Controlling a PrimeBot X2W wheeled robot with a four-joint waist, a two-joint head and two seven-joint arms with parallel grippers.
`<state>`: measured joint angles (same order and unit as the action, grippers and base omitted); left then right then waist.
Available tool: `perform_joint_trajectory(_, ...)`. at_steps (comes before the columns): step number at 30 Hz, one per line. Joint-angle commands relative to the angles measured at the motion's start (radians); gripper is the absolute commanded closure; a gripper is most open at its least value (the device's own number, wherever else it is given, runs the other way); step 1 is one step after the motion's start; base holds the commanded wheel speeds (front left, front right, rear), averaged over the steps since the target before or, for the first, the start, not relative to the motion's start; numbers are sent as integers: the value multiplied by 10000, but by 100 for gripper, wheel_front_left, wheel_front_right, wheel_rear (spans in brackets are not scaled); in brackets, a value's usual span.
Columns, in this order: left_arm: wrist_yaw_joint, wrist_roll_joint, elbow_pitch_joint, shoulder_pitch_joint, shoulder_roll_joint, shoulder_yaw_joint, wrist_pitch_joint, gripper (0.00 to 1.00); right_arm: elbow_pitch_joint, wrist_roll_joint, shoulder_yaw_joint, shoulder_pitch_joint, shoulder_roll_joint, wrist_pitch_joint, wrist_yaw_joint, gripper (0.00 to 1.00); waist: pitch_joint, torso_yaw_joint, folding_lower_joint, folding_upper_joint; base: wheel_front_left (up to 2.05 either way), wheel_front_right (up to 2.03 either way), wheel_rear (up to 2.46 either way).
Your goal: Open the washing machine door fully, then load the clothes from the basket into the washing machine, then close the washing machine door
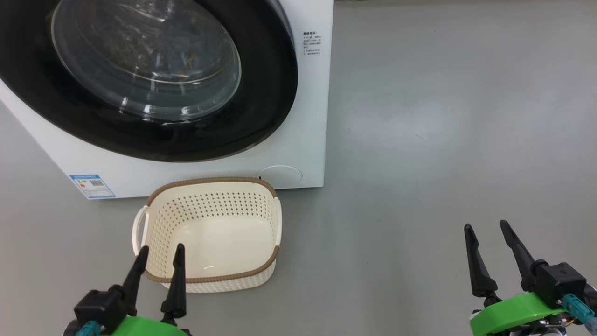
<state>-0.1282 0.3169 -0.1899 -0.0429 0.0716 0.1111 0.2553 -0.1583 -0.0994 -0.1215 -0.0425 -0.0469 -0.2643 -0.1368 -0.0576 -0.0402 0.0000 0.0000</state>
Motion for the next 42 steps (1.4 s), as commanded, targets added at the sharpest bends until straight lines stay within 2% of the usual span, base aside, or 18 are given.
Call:
perform_joint_trajectory(1, -25, 209, 223, -247, 129, -279, 65, 0, 207, -63, 246, -248, -34, 25, 61, 0, 2, 6, 0, 0, 0, 0, 0)
perform_joint_trajectory(6, -25, 615, 68, -171, 251, -147, 65, 0, 209, -55, 240, -235, -34, 25, 61, 0, 34, 24, 0, 0, 0, 0, 0)
perform_joint_trajectory(7, -25, 699, 30, -158, 243, -182, 65, 100, 212, -54, 240, -229, -34, 25, 61, 100, 39, 24, 0, 0, 0, 0, 0)
perform_joint_trajectory(8, 2, 686, -192, 32, 72, 142, -1, 100, -38, -5, 4, 2, 4, -1, -2, 100, 38, 24, 0, 0, 0, 0, 0)
perform_joint_trajectory(11, 4, 680, -560, 148, -54, 184, -4, 100, -459, -1, 18, 137, 56, 1, -2, 100, 38, 25, 0, 0, 0, 0, 0)
perform_joint_trajectory(18, 5, 1400, -533, 128, -34, 92, -174, 100, -497, -840, -15, 79, 51, 250, 2, 100, 90, 46, 23, 0, 0, 0, 0)
perform_joint_trajectory(22, 5, 1813, -543, 99, -21, 37, -274, 100, -505, -1326, 5, 64, 48, 353, 4, 100, 89, 58, 2, 0, 0, 0, 0)
perform_joint_trajectory(42, -3, 3844, -569, -46, 20, -261, -791, 100, -560, -3740, 32, -59, 34, 937, 14, 100, 164, 118, 0, 0, 0, 0, 0)
